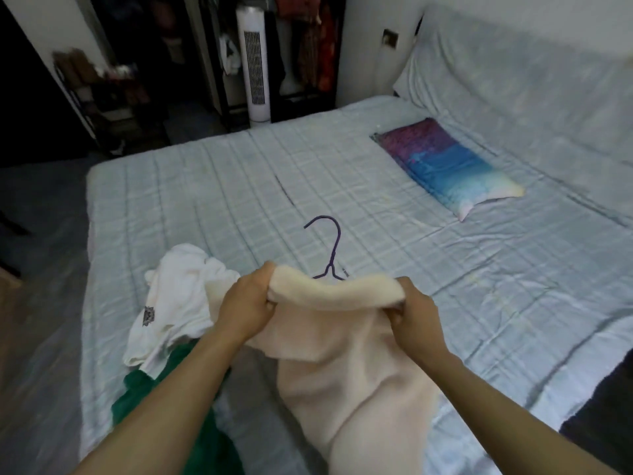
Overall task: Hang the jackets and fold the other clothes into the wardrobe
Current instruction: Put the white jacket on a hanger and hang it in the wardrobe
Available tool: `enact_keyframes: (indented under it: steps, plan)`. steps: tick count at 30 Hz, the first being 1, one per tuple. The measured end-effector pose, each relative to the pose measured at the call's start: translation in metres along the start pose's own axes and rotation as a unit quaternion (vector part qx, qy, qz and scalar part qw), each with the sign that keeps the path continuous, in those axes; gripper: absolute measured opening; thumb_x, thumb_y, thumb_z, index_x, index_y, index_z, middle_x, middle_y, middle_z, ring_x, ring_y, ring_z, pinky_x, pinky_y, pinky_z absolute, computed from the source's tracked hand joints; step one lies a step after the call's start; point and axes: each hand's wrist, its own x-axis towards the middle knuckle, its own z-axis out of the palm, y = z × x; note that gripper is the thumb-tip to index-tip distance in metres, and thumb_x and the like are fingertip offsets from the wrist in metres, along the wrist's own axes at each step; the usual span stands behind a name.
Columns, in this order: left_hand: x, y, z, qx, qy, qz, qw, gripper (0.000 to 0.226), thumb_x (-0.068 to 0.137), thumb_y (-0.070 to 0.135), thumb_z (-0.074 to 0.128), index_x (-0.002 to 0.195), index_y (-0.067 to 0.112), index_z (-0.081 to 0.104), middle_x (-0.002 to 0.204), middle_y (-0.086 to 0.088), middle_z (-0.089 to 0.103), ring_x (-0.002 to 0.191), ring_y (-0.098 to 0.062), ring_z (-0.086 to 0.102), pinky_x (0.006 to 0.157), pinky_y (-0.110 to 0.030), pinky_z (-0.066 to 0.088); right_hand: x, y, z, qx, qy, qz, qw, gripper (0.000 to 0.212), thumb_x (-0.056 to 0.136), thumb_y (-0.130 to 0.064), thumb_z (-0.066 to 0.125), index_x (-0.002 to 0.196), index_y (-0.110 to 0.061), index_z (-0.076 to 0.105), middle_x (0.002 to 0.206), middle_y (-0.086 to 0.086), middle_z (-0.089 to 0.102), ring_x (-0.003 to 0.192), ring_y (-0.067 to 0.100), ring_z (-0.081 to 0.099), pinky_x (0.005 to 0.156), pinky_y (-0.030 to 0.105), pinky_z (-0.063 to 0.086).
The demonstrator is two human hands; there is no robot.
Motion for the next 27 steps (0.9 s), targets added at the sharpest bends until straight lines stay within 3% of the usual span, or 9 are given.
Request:
enact_keyframes:
  steps: [3, 7, 12, 16, 21, 27]
  plan:
    - [-0.013, 0.036, -0.021, -0.036, 0.049, 0.018, 0.998, 0.036, 0.074, 0.010, 0.050, 0.110, 0.014, 0.054, 0.098, -0.011, 0.068, 0.091, -0.032, 0.064, 0.072, -0.040, 0.050, 0.000, -0.011, -0.040, 0.010, 0.036, -0.040, 0.998, 0.028, 0.079, -0.003, 0.064, 0.103, -0.015, 0.058, 0.081, -0.001, 0.067, 0.075, 0.022, 0.062, 0.065, 0.037, 0.048]
    - [-0.032, 0.076, -0.049, -0.039, 0.126, 0.017, 0.991, 0.033, 0.078, 0.004, 0.057, 0.110, 0.014, 0.059, 0.103, -0.010, 0.070, 0.097, -0.034, 0.064, 0.078, -0.042, 0.051, 0.006, -0.035, -0.085, 0.027, 0.073, -0.100, 0.992, 0.026, 0.081, -0.003, 0.066, 0.100, -0.019, 0.058, 0.082, -0.008, 0.063, 0.077, 0.016, 0.060, 0.066, 0.031, 0.042]
    - [-0.061, 0.131, -0.085, -0.024, 0.216, 0.044, 0.975, 0.023, 0.082, 0.002, 0.061, 0.101, 0.014, 0.058, 0.094, -0.003, 0.066, 0.087, -0.026, 0.061, 0.068, -0.035, 0.047, 0.005, -0.056, -0.139, 0.054, 0.118, -0.184, 0.974, 0.029, 0.081, -0.004, 0.066, 0.102, -0.024, 0.058, 0.086, -0.013, 0.061, 0.079, 0.011, 0.058, 0.067, 0.029, 0.040]
    - [-0.087, 0.185, -0.104, 0.004, 0.293, 0.082, 0.953, 0.021, 0.084, 0.003, 0.065, 0.101, 0.016, 0.061, 0.095, 0.003, 0.060, 0.087, -0.018, 0.057, 0.065, -0.022, 0.036, -0.001, -0.060, -0.185, 0.094, 0.150, -0.235, 0.956, 0.030, 0.082, -0.004, 0.066, 0.103, -0.023, 0.057, 0.090, -0.004, 0.067, 0.083, 0.023, 0.064, 0.069, 0.038, 0.049]
    - [-0.133, 0.253, -0.116, 0.052, 0.392, 0.087, 0.914, 0.027, 0.084, 0.015, 0.057, 0.109, 0.011, 0.066, 0.100, -0.005, 0.064, 0.090, -0.017, 0.055, 0.077, -0.024, 0.035, -0.013, -0.064, -0.240, 0.133, 0.183, -0.283, 0.932, 0.025, 0.080, -0.006, 0.059, 0.103, -0.016, 0.059, 0.088, -0.007, 0.059, 0.079, 0.017, 0.056, 0.066, 0.026, 0.033]
    - [-0.206, 0.295, -0.129, 0.111, 0.460, 0.105, 0.874, 0.035, 0.079, 0.003, 0.061, 0.113, 0.010, 0.066, 0.107, -0.009, 0.064, 0.097, -0.019, 0.058, 0.082, -0.023, 0.037, -0.036, -0.079, -0.270, 0.172, 0.164, -0.345, 0.908, 0.026, 0.080, -0.001, 0.068, 0.103, -0.012, 0.059, 0.088, 0.004, 0.065, 0.078, 0.015, 0.056, 0.062, 0.028, 0.038]
